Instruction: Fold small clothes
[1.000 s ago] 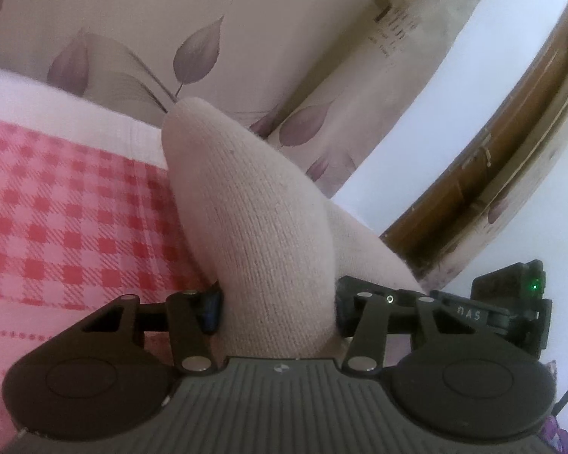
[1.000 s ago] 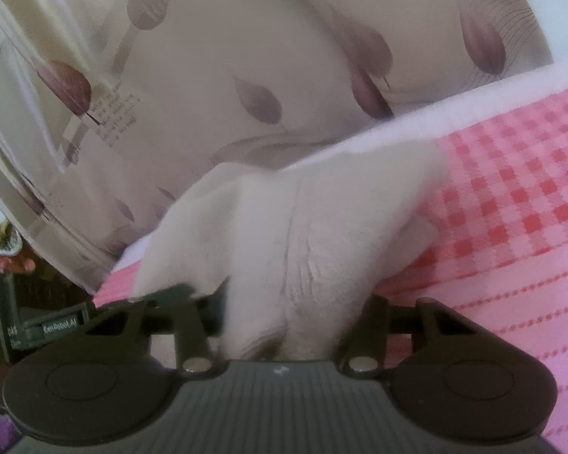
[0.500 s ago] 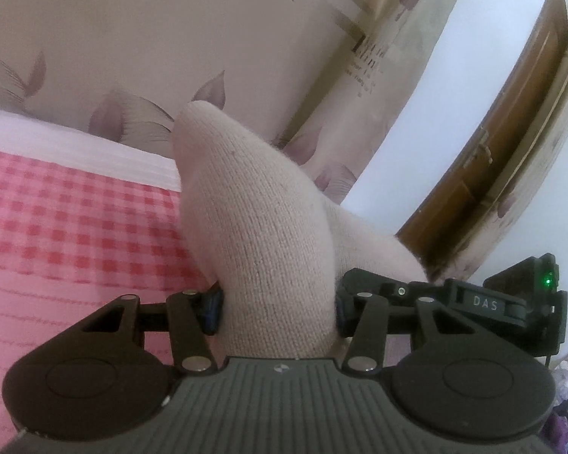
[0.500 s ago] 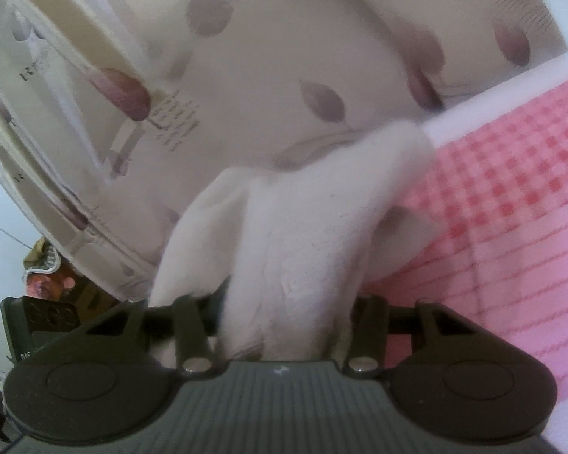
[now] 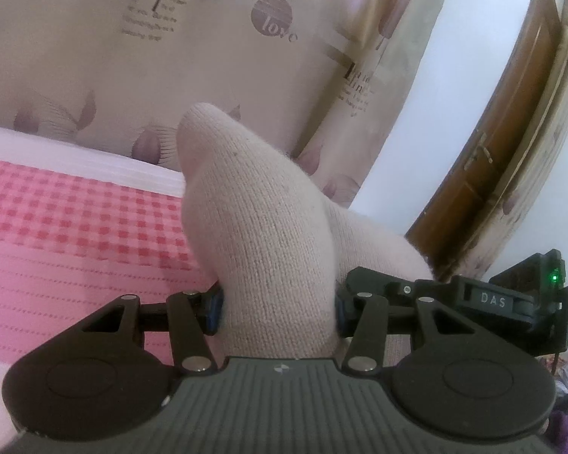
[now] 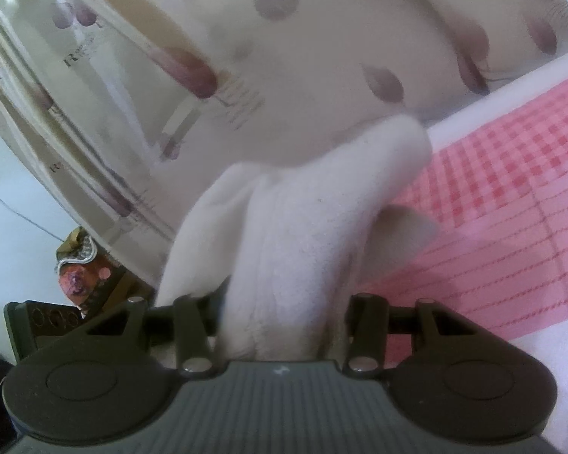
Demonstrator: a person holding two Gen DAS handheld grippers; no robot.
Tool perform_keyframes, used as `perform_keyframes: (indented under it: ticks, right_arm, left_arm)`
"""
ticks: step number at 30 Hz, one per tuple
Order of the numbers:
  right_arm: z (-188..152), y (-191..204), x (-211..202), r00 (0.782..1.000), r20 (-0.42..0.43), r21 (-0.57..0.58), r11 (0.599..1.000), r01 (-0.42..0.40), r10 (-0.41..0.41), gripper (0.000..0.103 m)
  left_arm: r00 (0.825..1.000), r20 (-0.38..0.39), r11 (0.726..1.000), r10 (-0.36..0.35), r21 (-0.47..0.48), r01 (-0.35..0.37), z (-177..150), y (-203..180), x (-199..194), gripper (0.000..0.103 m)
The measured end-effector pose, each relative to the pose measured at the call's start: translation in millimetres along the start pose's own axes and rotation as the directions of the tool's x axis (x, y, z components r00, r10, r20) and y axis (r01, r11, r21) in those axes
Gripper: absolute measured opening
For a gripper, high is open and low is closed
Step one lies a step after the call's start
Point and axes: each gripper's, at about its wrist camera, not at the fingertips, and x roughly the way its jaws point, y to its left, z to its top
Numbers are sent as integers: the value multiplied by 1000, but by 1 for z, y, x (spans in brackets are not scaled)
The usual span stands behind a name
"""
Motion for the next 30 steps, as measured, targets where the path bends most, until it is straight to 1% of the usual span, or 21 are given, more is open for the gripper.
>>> perform_keyframes:
  ticks: [11,21,30]
  right_arm:
    - [-32,32,-10,1000,-6,1,1000,-27,27,49]
    - [-52,50,-15,1000,-14,-9,1000,-26,26,49]
    - [-62,61,-13,999,-15,-14,999,-30,30,49]
  left_arm:
    - [1000,13,1000,24,-4,-24,-17,-2,-47,51]
    - [999,20,999,29,-13,-29,-29,1,-73,51]
    - [999,29,999,34,-21,-34,-34,7,-86,52]
